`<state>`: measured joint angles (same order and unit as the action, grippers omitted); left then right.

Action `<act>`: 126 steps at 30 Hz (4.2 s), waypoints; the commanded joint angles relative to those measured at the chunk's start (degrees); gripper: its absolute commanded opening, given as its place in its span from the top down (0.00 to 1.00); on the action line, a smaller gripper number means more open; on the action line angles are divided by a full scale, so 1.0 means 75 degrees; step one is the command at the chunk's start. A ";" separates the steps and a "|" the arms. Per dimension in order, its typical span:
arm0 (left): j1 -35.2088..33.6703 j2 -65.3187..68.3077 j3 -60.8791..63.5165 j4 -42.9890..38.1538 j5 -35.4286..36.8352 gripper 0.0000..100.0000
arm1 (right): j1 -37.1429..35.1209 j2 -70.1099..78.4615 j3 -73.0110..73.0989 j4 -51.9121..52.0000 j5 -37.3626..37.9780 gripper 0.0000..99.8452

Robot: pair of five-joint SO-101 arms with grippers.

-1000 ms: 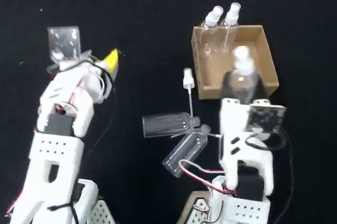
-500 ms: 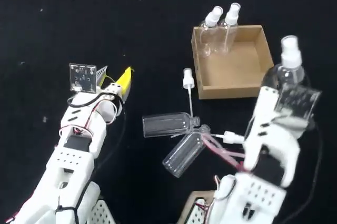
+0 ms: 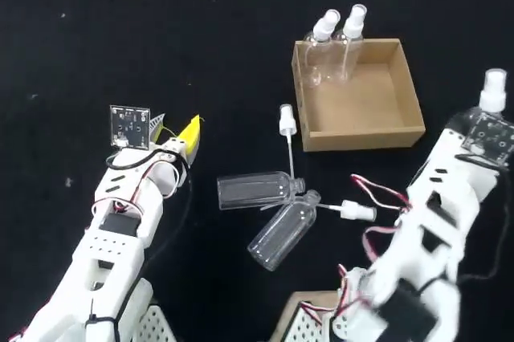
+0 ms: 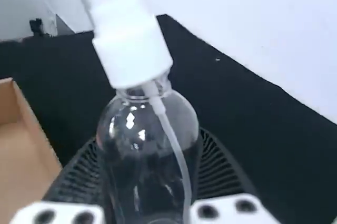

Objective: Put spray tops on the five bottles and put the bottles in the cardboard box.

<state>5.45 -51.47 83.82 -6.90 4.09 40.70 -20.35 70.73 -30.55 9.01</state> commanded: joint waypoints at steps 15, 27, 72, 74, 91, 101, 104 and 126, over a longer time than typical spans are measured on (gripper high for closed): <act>0.0053 -0.0012 0.0041 -0.0152 -0.0059 0.79 | 0.0738 0.5562 -0.3675 -0.3130 -0.1102 0.99; 0.0053 -0.0012 0.0041 -0.0152 -0.0059 0.79 | 0.0750 0.7613 -0.3991 -0.5439 -0.1102 0.99; 0.0053 -0.0012 0.0041 -0.0152 -0.0070 0.79 | 0.0375 0.4472 -0.2667 -0.2766 -0.1172 0.70; 0.0053 -0.0012 0.0041 -0.0152 -0.0070 0.79 | 0.0387 0.4472 -0.3007 -0.2227 -0.1172 0.70; 0.0076 -0.0012 0.0041 -0.0152 -0.0070 0.79 | 0.0316 0.4425 -0.3253 -0.1934 -0.1149 0.70; 0.0064 -0.0012 0.0041 -0.0152 -0.0070 0.79 | 0.0328 0.4472 -0.3522 -0.1922 -0.1125 0.70; 0.0064 -0.0012 0.0041 -0.0152 -0.0070 0.79 | 0.0328 0.4472 -0.3522 -0.1899 -0.1125 0.70; 0.0053 -0.0012 0.0041 -0.0152 -0.0070 0.79 | 0.0246 0.4976 -0.3698 -0.1934 -0.1125 0.70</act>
<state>5.45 -51.47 84.70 -6.90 3.82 44.66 17.45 46.20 -44.70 0.57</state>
